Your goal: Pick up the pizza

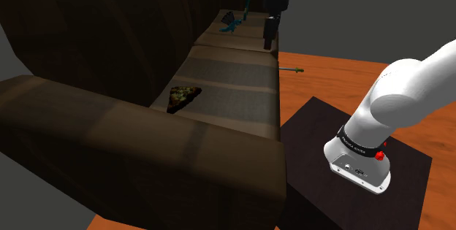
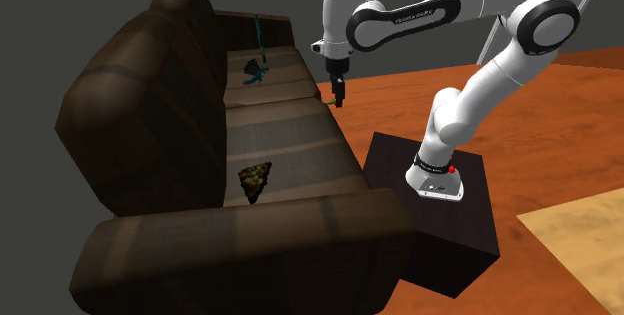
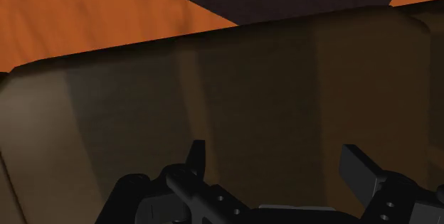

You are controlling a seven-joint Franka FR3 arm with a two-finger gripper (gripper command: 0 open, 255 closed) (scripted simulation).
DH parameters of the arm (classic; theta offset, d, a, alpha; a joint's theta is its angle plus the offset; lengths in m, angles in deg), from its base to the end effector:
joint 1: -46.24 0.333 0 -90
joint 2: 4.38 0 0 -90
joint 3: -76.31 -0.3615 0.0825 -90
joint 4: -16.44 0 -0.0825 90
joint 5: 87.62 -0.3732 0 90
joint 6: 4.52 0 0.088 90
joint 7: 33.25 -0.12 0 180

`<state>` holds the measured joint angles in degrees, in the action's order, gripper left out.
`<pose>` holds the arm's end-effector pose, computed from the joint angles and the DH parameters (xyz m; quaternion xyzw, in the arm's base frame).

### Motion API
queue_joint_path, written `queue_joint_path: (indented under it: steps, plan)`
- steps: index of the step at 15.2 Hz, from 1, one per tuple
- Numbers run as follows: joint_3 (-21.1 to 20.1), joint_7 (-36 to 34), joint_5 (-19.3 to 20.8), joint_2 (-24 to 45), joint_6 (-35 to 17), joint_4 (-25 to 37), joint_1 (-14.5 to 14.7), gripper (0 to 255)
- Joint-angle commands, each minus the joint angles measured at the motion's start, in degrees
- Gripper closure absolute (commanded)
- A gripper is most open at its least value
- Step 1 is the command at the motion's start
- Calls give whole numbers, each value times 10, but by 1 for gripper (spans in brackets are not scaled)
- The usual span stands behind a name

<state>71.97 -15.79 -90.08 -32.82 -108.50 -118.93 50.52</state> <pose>0.3582 0.0625 0.5354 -0.9762 -0.2151 0.0259 0.0048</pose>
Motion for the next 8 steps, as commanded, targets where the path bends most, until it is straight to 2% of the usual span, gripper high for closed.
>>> queue_joint_path:
  steps: [1,8]
  plan:
    - [-3,19,1,34,-38,4,7,0]
    - [-20,73,7,161,-157,35,31,0]
